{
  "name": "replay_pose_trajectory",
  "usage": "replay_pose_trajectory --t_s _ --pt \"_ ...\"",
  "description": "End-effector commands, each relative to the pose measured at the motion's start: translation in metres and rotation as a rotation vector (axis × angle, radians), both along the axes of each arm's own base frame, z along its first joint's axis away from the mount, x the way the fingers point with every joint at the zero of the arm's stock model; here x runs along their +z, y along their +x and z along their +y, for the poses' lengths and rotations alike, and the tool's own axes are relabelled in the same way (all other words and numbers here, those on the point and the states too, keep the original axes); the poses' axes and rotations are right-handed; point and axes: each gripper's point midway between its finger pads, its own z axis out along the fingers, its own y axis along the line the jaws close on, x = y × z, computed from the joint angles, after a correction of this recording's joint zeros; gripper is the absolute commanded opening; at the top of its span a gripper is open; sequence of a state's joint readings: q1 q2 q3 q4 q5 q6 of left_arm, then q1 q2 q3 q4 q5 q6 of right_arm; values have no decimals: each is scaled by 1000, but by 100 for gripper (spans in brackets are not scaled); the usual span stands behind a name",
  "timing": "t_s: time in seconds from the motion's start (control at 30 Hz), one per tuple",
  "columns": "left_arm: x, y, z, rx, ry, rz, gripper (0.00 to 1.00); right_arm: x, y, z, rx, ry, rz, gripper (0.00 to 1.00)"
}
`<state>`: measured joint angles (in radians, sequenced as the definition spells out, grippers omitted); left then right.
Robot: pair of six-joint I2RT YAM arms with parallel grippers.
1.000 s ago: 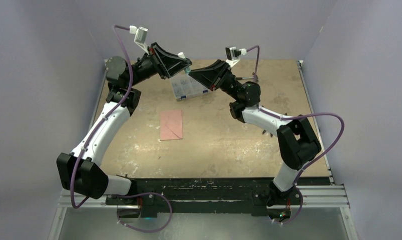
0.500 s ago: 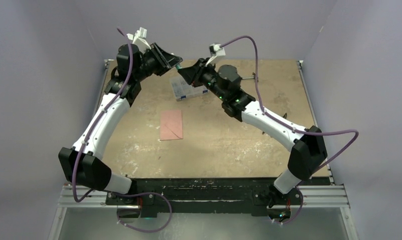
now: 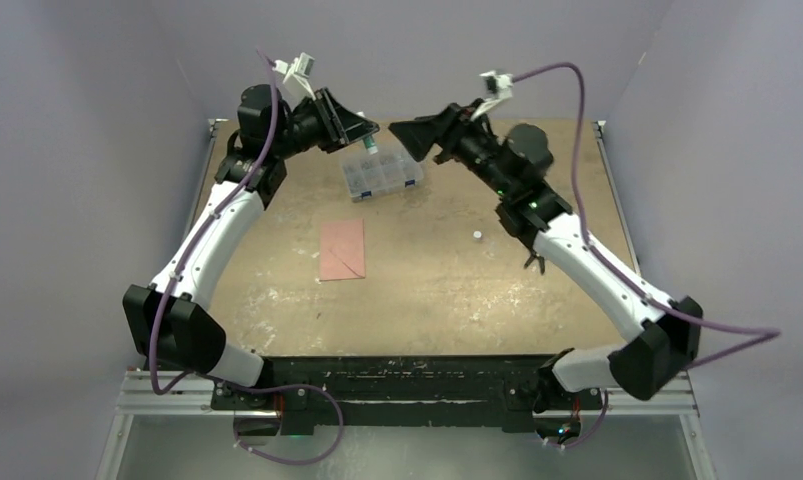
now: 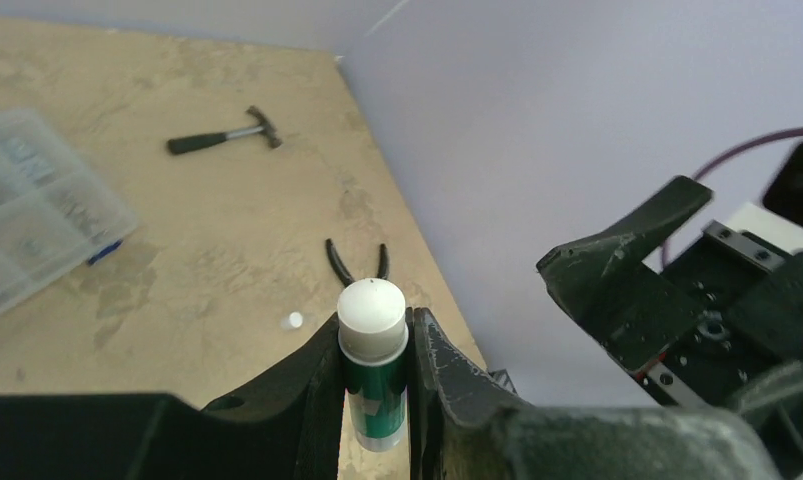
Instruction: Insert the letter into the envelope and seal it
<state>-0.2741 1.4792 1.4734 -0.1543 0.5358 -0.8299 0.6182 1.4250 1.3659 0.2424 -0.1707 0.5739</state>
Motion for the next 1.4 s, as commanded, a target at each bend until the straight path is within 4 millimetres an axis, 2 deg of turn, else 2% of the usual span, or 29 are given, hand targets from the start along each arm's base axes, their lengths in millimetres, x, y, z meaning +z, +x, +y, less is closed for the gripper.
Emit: replay_pose_trajectory --t_s 0.0,0.07,0.17,0.23,0.4,0.57,0.73,0.97,1.07,1.2,1.37 --pt "84 -49 -13 -249 -41 -436 0 42 -59 -20 195 296 -9 81" --pt "95 -65 -15 -304 -46 -531 0 46 -68 -27 209 381 -14 80" --pt "103 -85 -16 -373 -50 -640 0 37 -82 -22 298 408 -26 79" --pt "108 -98 -17 -418 -53 -702 0 41 -95 -20 359 413 -103 80" --pt "116 -116 -18 -496 -70 -754 0 39 -103 -11 442 385 -168 82" --pt "121 -120 -18 -500 -107 -747 0 43 -94 -1 485 412 -159 77" --pt "125 -123 -19 -504 -145 -739 0 42 -88 11 537 426 -139 58" --pt "125 -124 -19 -508 -170 -727 0 45 -90 22 578 421 -158 43" --pt "125 -124 -19 -502 -172 -727 0 50 -100 22 619 436 -200 44" --pt "125 -122 -19 -490 -173 -726 0 51 -114 19 660 454 -257 52" --pt "126 -119 -18 -474 -176 -720 0 47 -118 17 673 464 -264 55"
